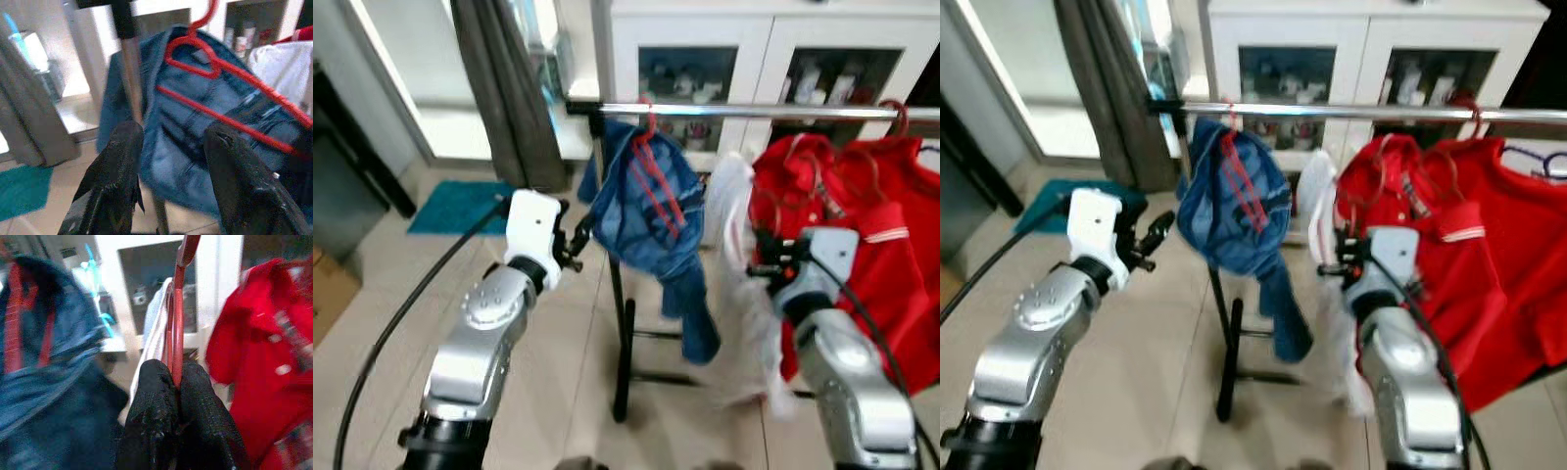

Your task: Hang hanger

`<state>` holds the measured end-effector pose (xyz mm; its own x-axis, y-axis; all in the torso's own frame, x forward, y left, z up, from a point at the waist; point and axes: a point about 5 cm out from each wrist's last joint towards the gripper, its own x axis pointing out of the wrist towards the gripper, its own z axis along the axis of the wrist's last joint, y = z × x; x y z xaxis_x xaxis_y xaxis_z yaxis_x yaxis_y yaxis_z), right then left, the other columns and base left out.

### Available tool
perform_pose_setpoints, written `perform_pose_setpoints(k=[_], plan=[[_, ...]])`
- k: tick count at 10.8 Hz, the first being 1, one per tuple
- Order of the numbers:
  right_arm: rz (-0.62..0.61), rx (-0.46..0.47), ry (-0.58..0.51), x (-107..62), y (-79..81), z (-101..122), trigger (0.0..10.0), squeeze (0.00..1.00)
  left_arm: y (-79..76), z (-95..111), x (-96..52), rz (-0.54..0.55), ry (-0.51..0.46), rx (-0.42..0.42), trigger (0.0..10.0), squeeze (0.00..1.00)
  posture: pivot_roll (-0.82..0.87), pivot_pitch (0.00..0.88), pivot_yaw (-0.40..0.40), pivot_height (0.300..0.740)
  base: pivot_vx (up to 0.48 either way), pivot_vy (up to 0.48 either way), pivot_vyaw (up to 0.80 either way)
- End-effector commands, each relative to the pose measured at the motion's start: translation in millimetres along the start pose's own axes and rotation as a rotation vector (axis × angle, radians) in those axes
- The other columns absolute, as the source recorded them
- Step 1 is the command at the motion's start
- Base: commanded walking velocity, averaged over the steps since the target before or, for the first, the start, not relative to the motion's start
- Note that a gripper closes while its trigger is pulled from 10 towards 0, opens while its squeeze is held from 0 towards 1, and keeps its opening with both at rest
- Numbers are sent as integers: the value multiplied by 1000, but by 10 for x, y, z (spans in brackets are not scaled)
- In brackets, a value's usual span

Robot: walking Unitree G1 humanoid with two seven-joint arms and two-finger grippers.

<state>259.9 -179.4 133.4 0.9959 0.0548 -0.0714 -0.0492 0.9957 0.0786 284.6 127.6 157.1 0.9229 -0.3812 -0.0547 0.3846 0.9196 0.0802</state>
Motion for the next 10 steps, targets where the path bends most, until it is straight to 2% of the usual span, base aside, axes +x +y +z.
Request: perform_pose_setpoints(k=[1,4,6,7,10], plan=[[-12,-26,-63,35,-88,121,10000,0,-79,15,25,-47,-8,17,10000,0,28,31,62,740,0,0,0],[-1,-71,-89,136,-150,229,10000,0,-55,36,39,-81,-18,43,10000,0,29,17,58,740,0,0,0],[-12,-119,-63,333,-233,300,10000,0,-88,58,25,-181,-12,82,10000,0,33,17,62,740,0,0,0],[-20,-142,-21,494,-265,319,10000,0,-121,95,5,-253,-24,69,10000,0,39,20,62,740,0,0,0],[-56,-169,34,916,-330,445,10000,0,-179,206,-108,-503,-40,100,10000,0,48,31,67,740,0,0,0]])
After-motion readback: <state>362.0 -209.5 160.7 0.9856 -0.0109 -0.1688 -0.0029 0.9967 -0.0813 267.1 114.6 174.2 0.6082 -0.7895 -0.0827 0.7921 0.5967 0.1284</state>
